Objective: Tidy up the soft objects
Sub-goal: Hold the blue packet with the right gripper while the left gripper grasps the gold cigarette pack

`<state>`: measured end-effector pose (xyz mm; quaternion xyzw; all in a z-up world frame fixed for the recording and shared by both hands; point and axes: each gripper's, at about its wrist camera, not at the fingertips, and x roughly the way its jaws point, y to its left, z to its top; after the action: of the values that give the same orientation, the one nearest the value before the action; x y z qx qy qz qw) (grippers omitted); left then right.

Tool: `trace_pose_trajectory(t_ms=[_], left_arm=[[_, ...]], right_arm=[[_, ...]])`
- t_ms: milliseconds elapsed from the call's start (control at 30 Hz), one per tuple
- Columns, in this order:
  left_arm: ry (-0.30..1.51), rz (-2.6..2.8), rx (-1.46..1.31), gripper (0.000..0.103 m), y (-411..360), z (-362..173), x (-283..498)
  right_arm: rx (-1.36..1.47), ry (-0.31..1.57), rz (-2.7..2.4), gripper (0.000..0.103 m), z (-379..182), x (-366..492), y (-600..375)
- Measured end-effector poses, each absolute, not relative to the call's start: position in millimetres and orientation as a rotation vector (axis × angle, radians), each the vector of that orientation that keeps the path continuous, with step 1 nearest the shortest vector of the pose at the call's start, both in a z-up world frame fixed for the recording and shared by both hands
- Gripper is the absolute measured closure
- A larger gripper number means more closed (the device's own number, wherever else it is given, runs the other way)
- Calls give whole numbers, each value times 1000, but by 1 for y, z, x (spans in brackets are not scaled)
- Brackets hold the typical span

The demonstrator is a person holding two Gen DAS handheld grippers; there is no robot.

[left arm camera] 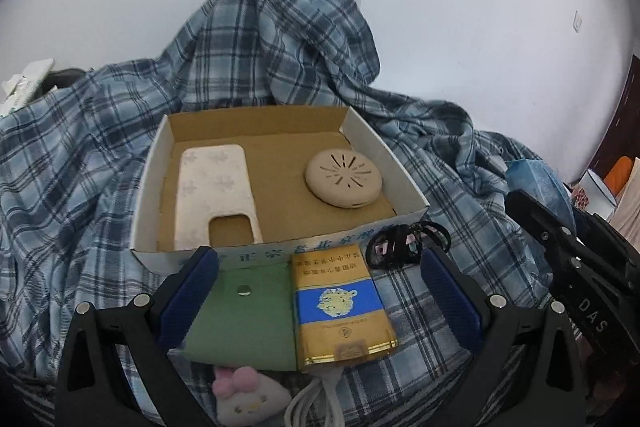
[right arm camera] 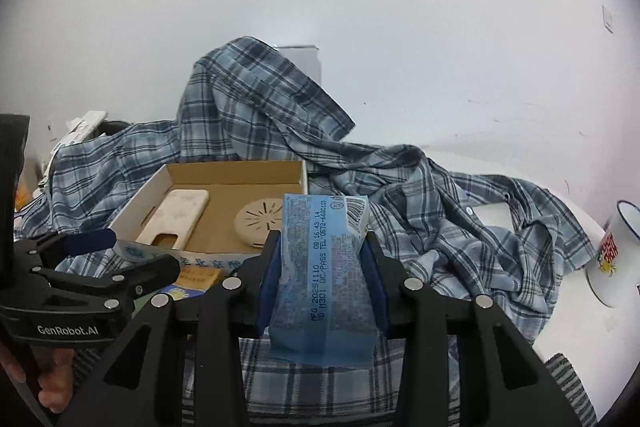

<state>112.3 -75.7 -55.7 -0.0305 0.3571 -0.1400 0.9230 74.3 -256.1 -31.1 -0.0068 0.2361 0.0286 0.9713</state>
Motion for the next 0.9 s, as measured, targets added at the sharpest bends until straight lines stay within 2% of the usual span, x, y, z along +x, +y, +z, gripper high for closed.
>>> trace_pose_trajectory(t_ms=[100, 200, 533, 633, 700, 900], left_arm=[[779, -297, -63, 12, -80, -64, 119], [810, -325, -56, 14, -85, -72, 121], [860, -350, 0, 17, -100, -81, 122], [918, -337, -11, 25, -100, -88, 130], [941, -343, -17, 34, -100, -91, 132], [921, -323, 4, 45, -102, -90, 128]], right_arm=[[9, 509, 60, 65, -33, 80, -261], [17, 534, 62, 65, -35, 83, -262], [-35, 524, 79, 65, -36, 81, -251], [-37, 527, 79, 65, -37, 82, -251], [-34, 529, 79, 65, -36, 82, -251], [-42, 534, 82, 65, -38, 83, -249]])
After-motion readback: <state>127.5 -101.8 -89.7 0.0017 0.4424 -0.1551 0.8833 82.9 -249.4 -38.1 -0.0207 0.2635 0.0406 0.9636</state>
